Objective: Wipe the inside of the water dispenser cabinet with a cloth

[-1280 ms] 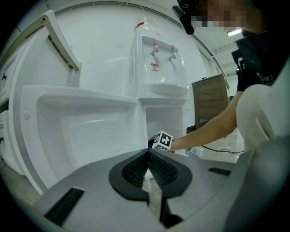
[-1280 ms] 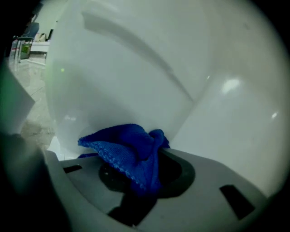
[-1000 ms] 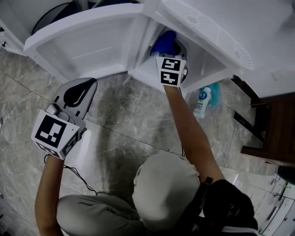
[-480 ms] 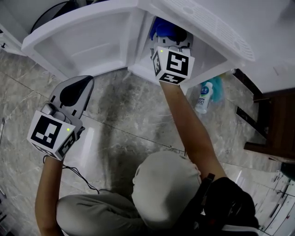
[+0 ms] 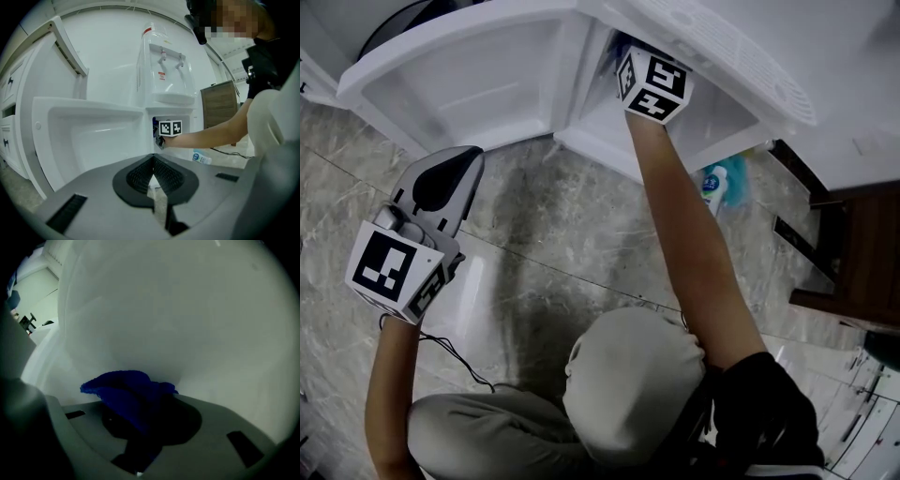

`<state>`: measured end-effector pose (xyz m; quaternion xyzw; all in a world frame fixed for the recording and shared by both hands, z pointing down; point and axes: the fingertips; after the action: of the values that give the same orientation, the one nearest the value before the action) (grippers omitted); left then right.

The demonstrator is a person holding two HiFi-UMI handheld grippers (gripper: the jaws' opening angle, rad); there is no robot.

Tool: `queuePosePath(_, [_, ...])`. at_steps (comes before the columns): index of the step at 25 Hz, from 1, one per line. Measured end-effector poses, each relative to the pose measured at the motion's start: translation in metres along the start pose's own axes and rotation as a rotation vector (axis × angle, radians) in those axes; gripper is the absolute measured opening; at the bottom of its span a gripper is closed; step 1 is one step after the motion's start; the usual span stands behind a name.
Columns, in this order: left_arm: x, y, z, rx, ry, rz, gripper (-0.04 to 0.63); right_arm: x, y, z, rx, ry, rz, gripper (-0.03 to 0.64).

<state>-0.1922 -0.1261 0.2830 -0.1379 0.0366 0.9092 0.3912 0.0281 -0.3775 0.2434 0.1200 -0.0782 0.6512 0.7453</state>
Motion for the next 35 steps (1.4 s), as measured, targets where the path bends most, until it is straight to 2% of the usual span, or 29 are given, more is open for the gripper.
queuePosePath(6, [-0.001,0.004,0.001,0.012,0.0,-0.009,0.006,0.026,0.019,-0.011,0.015,-0.029,-0.048,0.086])
queuePosePath(10, [0.001,0.007,0.003,0.023,0.005,-0.019,0.006,0.022,0.02,-0.012,0.021,-0.026,-0.055,0.086])
queuePosePath(18, [-0.002,0.009,0.002,0.037,-0.007,-0.022,0.006,-0.006,-0.001,0.0,0.038,0.039,-0.009,0.085])
queuePosePath(23, [-0.001,0.006,0.002,0.031,-0.012,-0.023,0.005,0.027,0.022,-0.01,0.038,0.02,-0.085,0.086])
queuePosePath(27, [-0.002,0.012,-0.006,0.018,-0.078,-0.06,0.006,0.061,0.04,-0.019,0.039,0.013,-0.162,0.086])
queuePosePath(32, [-0.025,-0.008,-0.014,0.014,-0.157,0.025,0.006,0.083,0.041,-0.02,0.07,0.062,-0.219,0.086])
queuePosePath(34, [-0.039,-0.019,-0.016,-0.021,-0.177,0.06,0.008,0.096,0.042,-0.023,0.066,0.082,-0.249,0.086])
queuePosePath(35, [-0.047,-0.025,-0.016,-0.053,-0.183,0.082,0.029,0.103,0.042,-0.024,0.048,0.096,-0.267,0.086])
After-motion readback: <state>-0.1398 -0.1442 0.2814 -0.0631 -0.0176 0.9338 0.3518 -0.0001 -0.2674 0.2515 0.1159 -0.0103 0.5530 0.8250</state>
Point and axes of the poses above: the fingertips, and each gripper's own axes: x backward along the fingers, y to its left, z out of its underside, and after that the axes turned 2 degrees about -x, right-handed
